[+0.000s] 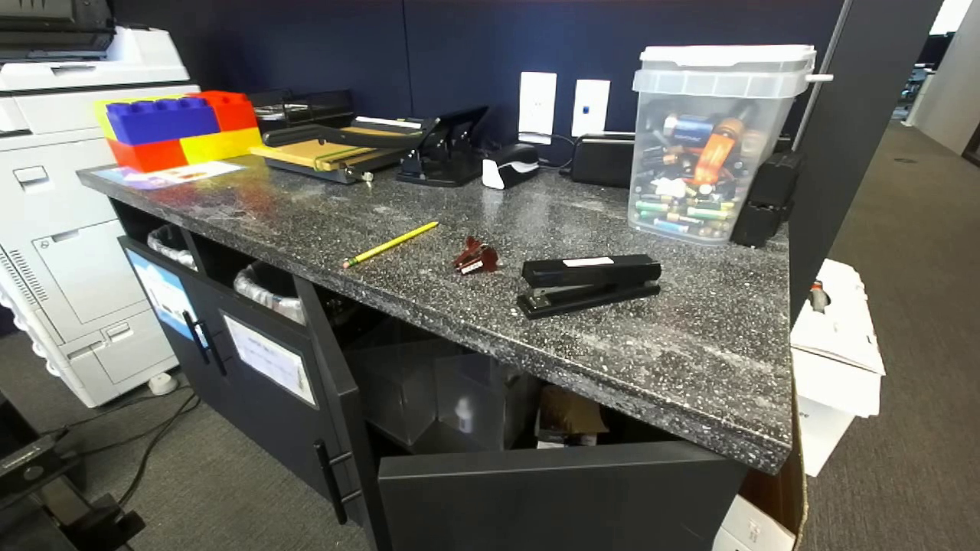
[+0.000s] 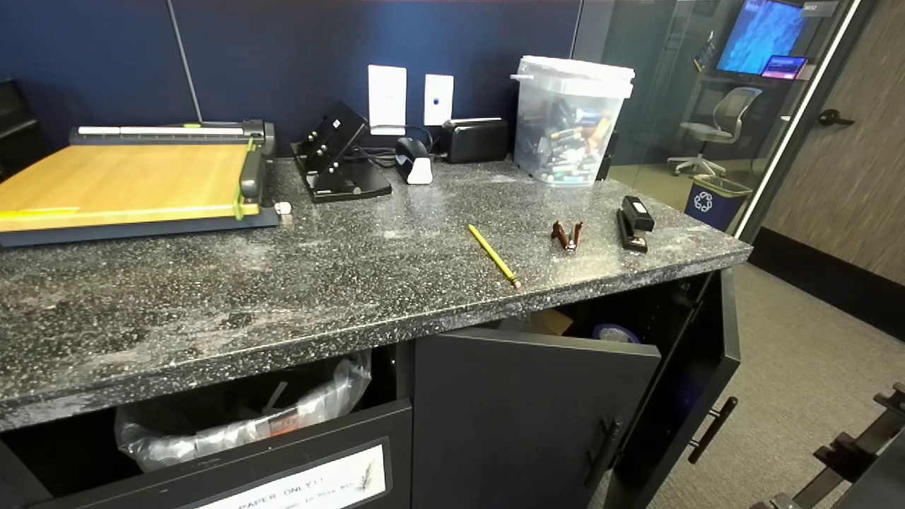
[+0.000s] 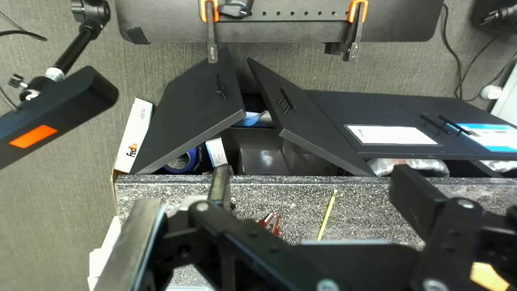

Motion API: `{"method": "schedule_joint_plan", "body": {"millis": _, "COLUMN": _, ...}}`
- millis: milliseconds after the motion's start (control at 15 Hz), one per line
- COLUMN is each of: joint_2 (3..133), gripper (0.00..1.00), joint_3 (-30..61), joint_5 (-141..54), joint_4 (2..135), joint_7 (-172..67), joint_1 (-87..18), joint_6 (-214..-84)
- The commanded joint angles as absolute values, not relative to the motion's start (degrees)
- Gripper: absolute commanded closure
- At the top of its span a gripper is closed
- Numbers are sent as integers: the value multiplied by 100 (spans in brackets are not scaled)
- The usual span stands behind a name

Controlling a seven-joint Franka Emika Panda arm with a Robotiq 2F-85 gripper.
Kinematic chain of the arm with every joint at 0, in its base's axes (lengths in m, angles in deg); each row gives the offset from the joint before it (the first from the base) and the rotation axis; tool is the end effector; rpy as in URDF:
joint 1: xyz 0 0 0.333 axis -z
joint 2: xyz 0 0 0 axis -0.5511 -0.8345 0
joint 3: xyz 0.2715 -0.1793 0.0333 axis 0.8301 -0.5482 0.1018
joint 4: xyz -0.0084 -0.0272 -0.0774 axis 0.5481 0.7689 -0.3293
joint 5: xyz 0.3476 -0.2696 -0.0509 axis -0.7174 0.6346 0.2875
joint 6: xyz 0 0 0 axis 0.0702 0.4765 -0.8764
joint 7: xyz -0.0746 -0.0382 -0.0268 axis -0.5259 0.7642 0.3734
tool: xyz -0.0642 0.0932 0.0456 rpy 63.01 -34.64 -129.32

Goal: Move the stapler to the right

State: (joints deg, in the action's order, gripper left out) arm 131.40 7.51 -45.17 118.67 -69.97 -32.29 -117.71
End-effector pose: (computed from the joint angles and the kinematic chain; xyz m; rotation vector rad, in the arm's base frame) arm 0.3534 -0.0914 0.5425 -3.0245 -0.0893 -0.2364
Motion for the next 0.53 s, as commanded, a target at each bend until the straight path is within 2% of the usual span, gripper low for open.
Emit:
{"method": "schedule_joint_plan", "body": {"millis": 0, "joint_2": 11853, "gripper": 0, "joint_3": 1364, "joint_5": -4895, "joint_4": 11298, "joint_7": -6229, "joint_1": -3433, "joint_6": -12232}}
{"method": "schedule_joint_plan", "body": {"millis": 467, "joint_2": 9337, "gripper": 0, "joint_3": 1786, "joint_5": -4961, "joint_4": 9622, "joint_7": -5308, "joint_1": -3398, "joint_6": -12664}}
